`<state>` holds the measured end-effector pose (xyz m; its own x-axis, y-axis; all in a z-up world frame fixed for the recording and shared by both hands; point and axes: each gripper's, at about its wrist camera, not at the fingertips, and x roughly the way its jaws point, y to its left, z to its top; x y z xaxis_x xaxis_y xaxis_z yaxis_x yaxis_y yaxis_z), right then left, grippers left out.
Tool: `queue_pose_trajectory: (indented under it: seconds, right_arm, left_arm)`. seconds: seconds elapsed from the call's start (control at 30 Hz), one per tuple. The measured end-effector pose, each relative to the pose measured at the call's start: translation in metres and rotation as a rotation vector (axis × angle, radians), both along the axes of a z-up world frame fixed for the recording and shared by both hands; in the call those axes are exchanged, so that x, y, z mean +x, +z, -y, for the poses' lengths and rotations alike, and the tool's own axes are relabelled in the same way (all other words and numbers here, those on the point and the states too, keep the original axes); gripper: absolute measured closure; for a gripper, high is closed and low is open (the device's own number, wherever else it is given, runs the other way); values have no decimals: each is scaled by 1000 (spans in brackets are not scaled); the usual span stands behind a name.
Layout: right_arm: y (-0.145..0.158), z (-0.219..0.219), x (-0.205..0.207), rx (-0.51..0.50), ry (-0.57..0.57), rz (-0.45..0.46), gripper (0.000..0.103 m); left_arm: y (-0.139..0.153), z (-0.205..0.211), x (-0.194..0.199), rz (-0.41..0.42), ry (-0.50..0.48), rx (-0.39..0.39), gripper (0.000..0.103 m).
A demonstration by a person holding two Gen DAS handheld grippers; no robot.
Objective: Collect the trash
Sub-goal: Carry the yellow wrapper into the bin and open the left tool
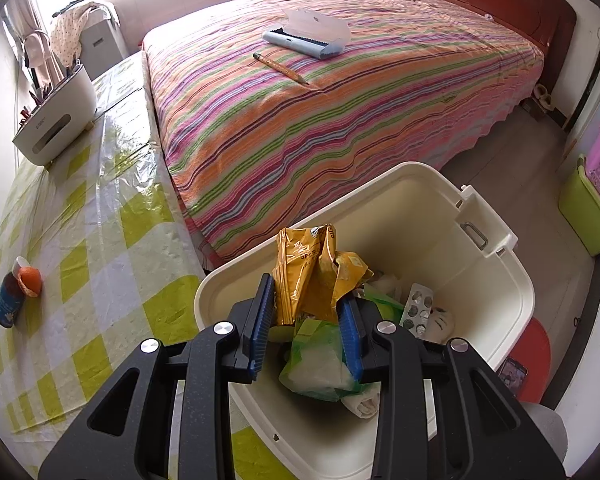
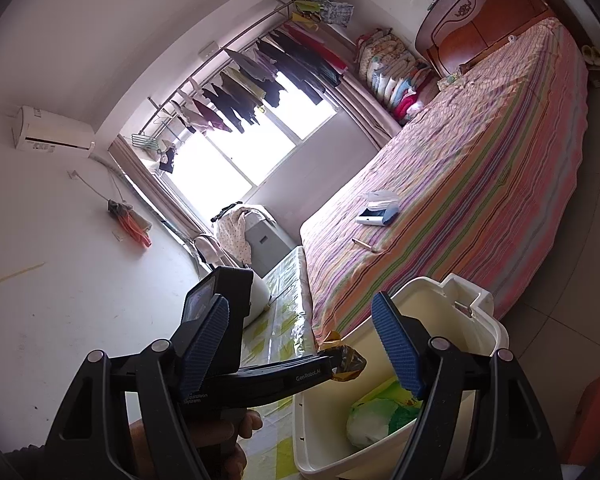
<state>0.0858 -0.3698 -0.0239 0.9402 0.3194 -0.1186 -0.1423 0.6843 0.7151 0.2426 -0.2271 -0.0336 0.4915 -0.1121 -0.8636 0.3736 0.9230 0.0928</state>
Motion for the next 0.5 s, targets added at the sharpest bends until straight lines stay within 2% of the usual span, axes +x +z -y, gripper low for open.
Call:
queue_pose_trajectory:
  seconds: [0.2, 0.5]
  right_arm:
    - [0, 0, -1, 21, 17, 6, 31]
    - [-2, -1, -2, 38, 39, 7, 31]
  left_arm:
    - [-4, 3, 4, -4, 13, 21, 72]
    - [-8, 8, 6, 2, 22, 45, 65]
